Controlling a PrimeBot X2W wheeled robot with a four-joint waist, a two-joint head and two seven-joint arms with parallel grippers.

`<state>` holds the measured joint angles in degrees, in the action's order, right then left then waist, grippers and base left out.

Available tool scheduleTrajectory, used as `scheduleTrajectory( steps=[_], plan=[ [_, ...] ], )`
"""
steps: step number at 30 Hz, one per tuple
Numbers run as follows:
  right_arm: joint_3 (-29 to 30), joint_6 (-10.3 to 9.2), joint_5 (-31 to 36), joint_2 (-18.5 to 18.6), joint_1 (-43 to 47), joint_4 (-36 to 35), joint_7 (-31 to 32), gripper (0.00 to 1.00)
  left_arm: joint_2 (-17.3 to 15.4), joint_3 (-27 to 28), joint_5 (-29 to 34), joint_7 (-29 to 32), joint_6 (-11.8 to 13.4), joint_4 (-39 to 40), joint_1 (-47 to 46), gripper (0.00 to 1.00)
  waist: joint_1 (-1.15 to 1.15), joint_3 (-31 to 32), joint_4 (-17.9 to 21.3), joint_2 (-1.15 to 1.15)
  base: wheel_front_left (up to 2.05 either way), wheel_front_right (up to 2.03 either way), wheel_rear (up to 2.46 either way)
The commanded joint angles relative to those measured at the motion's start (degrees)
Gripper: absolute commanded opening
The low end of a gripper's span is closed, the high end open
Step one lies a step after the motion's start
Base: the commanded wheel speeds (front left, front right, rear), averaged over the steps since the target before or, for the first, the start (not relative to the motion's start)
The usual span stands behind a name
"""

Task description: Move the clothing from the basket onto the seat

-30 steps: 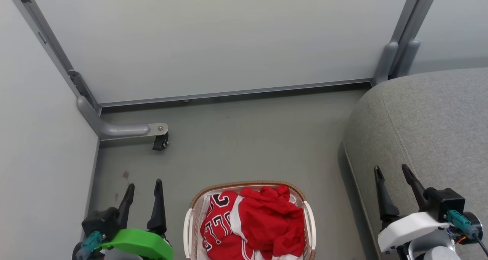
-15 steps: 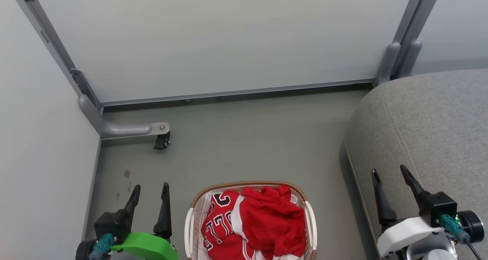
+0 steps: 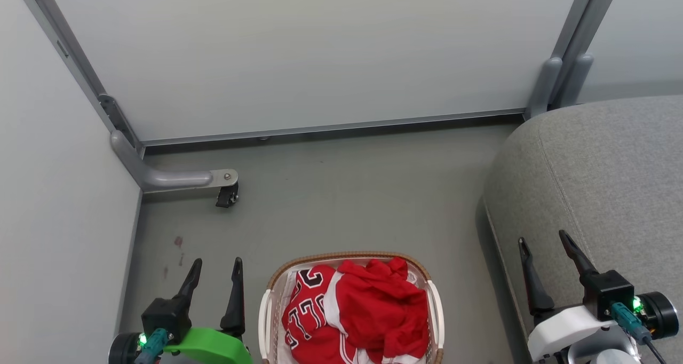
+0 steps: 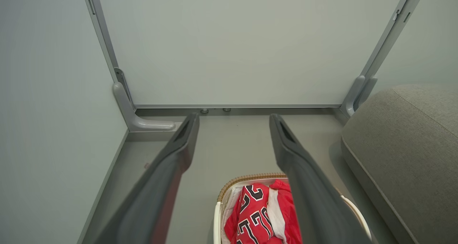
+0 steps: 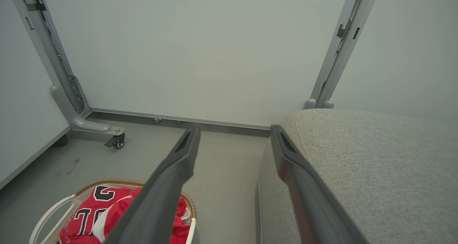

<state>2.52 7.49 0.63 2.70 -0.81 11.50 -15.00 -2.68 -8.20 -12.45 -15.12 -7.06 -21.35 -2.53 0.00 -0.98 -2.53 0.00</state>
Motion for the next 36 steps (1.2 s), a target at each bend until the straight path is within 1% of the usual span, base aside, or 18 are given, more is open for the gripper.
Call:
scheduleTrajectory(
  steps=[1,13,19,23,27,31,36],
  plan=[
    [0.1,0.00,0.2,0.3,0.5,-0.2,-0.3,1.00,-0.4,0.0,0.6,-0.1,-0.2,-0.1,-0.2,1.00,0.00,0.0,0.0,0.00,0.00,0.00,0.00],
    [0.0,0.00,-0.2,0.3,0.2,-0.6,-0.3,1.00,-0.4,-0.1,0.8,-0.1,-0.2,0.2,-0.4,1.00,0.00,-0.9,0.1,0.00,0.00,0.00,0.00],
    [-0.1,0.00,-0.4,0.3,-1.4,-1.5,-0.3,1.00,-0.4,-0.8,0.9,-0.1,-0.3,0.4,-2.6,1.00,0.00,-3.8,0.4,0.00,0.00,0.00,0.00],
    [-0.6,0.00,-0.4,0.3,-3.5,-2.0,-0.3,1.00,-0.3,-1.9,0.8,-0.1,-0.3,0.0,-5.4,1.00,0.00,-7.8,1.3,0.00,0.00,0.00,0.00],
    [-1.3,0.00,-0.4,0.3,-6.8,-2.7,-0.3,1.00,-0.4,-2.7,1.2,-0.1,-0.4,-1.9,-9.7,1.00,0.00,-13.6,2.9,0.00,0.00,0.00,0.00],
    [-2.0,-0.01,-0.7,0.3,-10.6,-3.3,-0.3,1.00,-0.4,-3.7,1.8,-0.1,-0.4,-6.0,-14.8,1.00,0.00,-20.2,5.0,0.00,0.00,0.00,0.00],
    [-2.8,-0.01,-1.5,0.3,-14.9,-3.9,-0.3,1.00,-0.4,-4.0,2.4,-0.1,-0.1,-13.2,-21.4,1.00,0.00,-28.1,7.8,0.00,0.00,0.00,0.00]
  ],
)
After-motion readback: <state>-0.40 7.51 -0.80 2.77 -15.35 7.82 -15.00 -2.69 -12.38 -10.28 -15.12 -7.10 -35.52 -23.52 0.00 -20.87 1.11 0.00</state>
